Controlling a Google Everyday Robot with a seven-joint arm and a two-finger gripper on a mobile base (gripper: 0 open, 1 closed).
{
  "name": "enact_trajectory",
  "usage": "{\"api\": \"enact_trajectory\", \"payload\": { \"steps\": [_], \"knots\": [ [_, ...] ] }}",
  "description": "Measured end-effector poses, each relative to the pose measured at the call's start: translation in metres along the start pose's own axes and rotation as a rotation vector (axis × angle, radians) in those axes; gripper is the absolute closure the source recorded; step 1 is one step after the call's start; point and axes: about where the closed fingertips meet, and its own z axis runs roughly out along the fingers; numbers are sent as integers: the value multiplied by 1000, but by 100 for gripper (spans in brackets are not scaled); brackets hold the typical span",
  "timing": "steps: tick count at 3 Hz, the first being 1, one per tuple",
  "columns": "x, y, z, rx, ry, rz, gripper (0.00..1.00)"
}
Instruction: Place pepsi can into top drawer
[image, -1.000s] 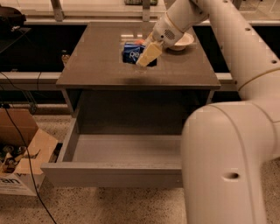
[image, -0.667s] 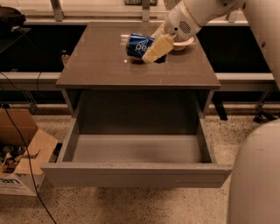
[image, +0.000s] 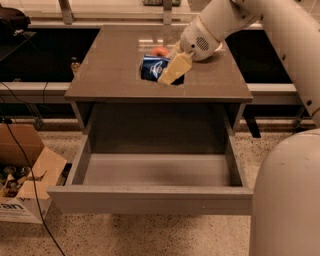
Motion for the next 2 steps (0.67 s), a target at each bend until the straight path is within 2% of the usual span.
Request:
{"api": "enact_trajectory", "payload": {
  "steps": [1,2],
  "knots": [
    [20,24,19,-81,7,47,100],
    [61,55,61,-189,47,135,100]
  ]
}}
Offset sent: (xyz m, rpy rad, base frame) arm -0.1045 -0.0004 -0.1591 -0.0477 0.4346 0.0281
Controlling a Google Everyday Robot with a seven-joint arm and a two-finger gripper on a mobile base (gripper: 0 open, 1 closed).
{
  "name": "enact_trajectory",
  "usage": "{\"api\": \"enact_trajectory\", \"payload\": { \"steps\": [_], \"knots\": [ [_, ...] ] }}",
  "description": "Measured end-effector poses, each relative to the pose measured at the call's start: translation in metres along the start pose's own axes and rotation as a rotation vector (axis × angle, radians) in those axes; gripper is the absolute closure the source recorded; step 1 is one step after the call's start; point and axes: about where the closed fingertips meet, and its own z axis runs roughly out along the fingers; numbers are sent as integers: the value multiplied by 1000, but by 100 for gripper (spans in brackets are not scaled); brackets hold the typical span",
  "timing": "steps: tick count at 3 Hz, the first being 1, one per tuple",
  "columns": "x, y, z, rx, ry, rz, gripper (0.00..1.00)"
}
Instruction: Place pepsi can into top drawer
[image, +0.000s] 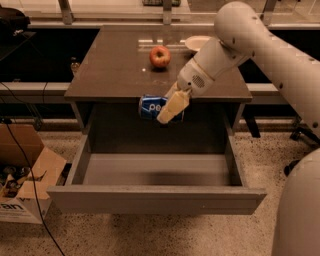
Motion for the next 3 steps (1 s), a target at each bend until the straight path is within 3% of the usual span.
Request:
{"api": "enact_trajectory", "payload": {
  "steps": [1,2,3],
  "knots": [
    [55,16,61,-93,12,118,98],
    [92,17,96,-63,-13,191,97],
    [128,10,107,60,-25,285,78]
  ]
}}
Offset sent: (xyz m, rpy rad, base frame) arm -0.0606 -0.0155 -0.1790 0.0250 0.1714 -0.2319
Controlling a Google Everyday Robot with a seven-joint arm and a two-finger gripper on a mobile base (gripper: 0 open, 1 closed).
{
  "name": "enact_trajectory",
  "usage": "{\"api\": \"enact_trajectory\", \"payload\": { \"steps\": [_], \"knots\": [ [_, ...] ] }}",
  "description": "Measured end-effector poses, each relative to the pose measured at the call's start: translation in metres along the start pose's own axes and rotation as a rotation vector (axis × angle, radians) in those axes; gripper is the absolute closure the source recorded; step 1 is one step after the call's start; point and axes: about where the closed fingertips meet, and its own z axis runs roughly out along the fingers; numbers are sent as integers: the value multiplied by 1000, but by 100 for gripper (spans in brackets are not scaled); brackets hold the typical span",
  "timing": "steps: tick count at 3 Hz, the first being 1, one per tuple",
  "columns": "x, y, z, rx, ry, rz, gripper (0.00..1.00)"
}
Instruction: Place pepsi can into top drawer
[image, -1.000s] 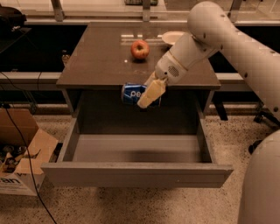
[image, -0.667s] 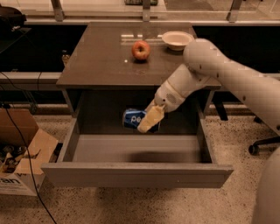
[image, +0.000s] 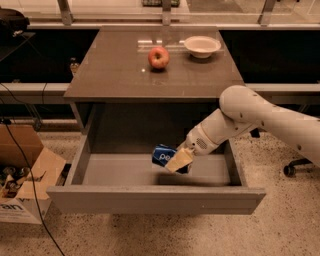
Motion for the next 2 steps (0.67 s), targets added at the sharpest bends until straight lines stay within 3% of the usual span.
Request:
{"api": "enact_trajectory", "payload": {
  "steps": [1,2],
  "knots": [
    [17,-28,11,122,-35,84,55],
    [12,-37,13,157,-62,90,32]
  ]
}}
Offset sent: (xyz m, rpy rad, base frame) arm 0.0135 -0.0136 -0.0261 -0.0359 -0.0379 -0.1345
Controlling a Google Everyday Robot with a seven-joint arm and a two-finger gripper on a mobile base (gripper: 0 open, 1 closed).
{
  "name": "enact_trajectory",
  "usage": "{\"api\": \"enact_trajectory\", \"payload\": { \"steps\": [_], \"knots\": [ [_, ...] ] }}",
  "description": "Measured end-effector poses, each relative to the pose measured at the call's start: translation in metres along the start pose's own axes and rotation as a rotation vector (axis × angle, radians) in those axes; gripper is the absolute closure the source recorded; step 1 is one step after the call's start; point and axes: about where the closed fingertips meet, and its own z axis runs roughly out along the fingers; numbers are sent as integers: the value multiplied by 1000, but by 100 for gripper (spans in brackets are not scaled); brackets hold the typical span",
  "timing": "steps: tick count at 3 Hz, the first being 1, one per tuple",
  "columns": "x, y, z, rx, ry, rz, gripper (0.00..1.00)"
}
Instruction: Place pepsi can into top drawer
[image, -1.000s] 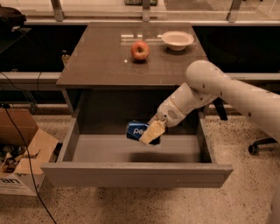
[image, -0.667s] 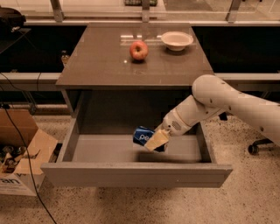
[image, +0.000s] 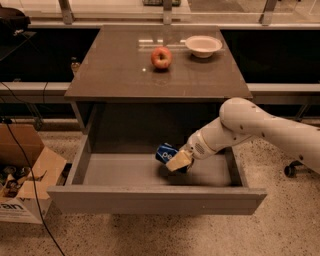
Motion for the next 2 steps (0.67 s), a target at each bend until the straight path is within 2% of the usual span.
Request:
{"api": "enact_trajectory", "payload": {
  "steps": [1,2],
  "knots": [
    [0,1,2,-3,2,0,8],
    [0,1,3,-5,3,-1,0]
  ]
}}
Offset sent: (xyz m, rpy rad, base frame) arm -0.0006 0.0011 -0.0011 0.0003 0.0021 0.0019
